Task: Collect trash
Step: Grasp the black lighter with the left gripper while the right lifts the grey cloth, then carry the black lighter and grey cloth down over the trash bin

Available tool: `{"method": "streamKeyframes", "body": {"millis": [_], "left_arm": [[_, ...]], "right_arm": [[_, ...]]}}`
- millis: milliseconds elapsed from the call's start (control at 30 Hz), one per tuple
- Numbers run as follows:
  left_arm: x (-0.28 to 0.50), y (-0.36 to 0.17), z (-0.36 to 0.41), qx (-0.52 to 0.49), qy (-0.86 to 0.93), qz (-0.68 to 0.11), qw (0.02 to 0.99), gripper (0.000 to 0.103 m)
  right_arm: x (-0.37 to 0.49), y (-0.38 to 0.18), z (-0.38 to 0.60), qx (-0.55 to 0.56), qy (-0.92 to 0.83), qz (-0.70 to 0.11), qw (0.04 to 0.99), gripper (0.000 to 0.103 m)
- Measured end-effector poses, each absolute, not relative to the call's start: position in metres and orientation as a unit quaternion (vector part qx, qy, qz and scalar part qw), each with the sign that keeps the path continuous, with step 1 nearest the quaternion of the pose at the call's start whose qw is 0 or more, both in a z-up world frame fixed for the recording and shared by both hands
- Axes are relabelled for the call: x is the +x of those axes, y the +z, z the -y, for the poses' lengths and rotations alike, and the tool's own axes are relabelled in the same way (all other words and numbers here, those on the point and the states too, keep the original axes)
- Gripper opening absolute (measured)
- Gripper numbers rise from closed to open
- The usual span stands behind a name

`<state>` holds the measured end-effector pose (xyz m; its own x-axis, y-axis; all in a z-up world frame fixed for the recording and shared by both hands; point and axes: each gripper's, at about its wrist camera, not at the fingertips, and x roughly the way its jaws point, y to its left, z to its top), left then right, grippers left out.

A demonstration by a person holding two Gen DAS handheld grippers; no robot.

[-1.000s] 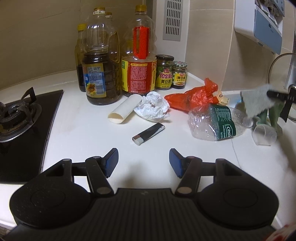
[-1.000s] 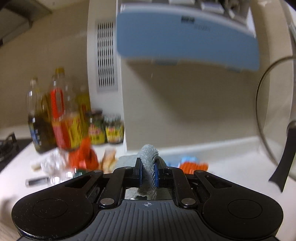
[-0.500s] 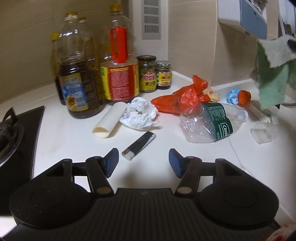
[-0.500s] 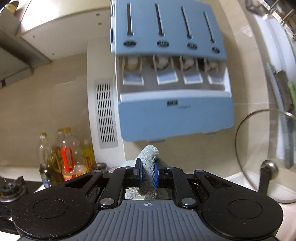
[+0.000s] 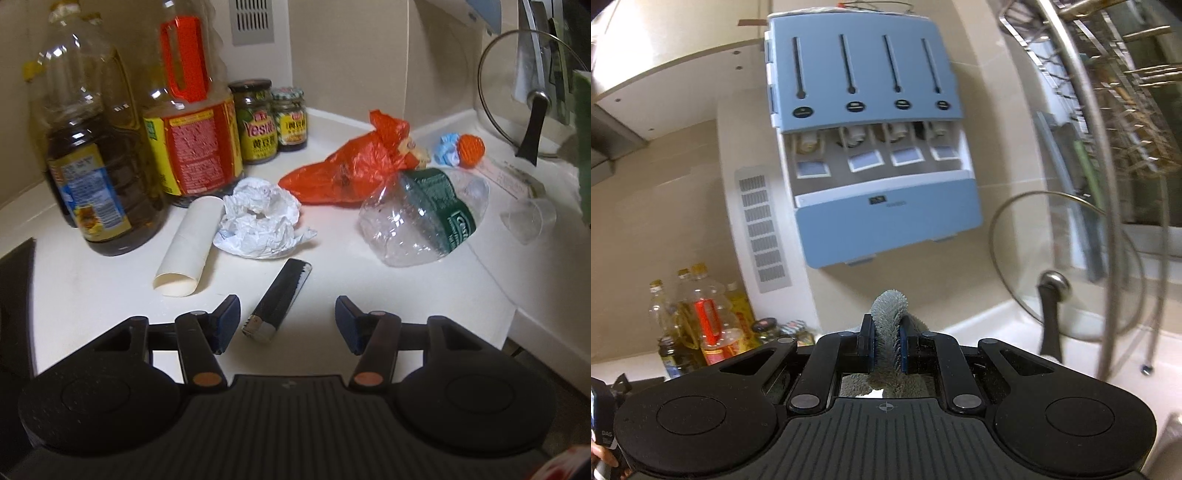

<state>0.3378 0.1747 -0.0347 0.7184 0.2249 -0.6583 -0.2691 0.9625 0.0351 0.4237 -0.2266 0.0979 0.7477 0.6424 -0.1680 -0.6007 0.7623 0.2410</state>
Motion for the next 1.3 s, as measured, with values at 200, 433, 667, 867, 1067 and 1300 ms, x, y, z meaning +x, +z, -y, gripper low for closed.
{"method": "streamKeyframes", "body": {"millis": [200, 433, 667, 867, 1067, 1300], "left_arm": [[0.356, -0.047, -0.193, -0.029, 0.097, -0.377, 0.921, 0.047], [0.367, -0.055, -0.207, -0.027, 0.071, -0.399, 0.914, 0.037], [0.371, -0.054, -0.209, -0.025, 0.041, -0.404, 0.913, 0.021], [0.368, -0.054, -0.208, -0.024, 0.032, -0.401, 0.915, 0.02], [0.354, -0.05, -0.204, -0.023, 0.031, -0.394, 0.918, 0.02], [0.325, -0.037, -0.195, -0.031, 0.05, -0.38, 0.923, 0.02]], "right_arm": [[0.403, 0.092, 0.23, 0.094, 0.288, -0.137, 0.943, 0.013], [0.385, 0.089, 0.222, 0.099, 0.252, -0.149, 0.951, 0.013], [0.369, 0.089, 0.21, 0.101, 0.235, -0.154, 0.954, 0.013], [0.353, 0.09, 0.204, 0.102, 0.23, -0.156, 0.955, 0.013], [0.337, 0.091, 0.199, 0.103, 0.239, -0.155, 0.953, 0.013], [0.324, 0.091, 0.196, 0.111, 0.281, -0.156, 0.94, 0.013]]}}
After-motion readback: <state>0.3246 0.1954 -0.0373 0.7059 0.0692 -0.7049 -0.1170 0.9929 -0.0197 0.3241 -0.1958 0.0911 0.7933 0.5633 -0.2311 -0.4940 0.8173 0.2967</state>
